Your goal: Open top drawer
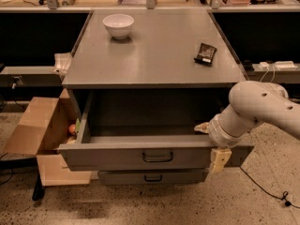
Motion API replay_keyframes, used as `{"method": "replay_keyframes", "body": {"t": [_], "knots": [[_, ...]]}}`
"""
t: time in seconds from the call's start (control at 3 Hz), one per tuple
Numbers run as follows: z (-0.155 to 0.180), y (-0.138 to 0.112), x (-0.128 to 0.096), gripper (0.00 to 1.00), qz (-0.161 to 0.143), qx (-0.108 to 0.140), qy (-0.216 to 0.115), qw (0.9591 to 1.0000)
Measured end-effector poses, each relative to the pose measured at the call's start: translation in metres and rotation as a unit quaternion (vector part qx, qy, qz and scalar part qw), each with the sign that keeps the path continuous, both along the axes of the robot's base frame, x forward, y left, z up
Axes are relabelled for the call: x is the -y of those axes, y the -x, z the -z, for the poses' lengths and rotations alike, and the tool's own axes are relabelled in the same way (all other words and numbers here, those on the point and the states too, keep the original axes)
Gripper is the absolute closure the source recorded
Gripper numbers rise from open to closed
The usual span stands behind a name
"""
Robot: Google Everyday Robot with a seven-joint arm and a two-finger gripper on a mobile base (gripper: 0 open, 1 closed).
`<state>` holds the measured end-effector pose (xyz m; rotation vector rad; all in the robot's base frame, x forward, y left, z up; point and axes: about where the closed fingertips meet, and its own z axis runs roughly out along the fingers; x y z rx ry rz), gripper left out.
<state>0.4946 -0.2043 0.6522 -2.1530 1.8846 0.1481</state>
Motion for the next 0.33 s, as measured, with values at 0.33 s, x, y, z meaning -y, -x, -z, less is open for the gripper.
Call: {"method": "replay_keyframes", "body": {"t": [0.33], "knots": [[0.0000, 0.0000, 0.0000, 0.00, 0.000, 0.000, 0.000, 1.0000]]}}
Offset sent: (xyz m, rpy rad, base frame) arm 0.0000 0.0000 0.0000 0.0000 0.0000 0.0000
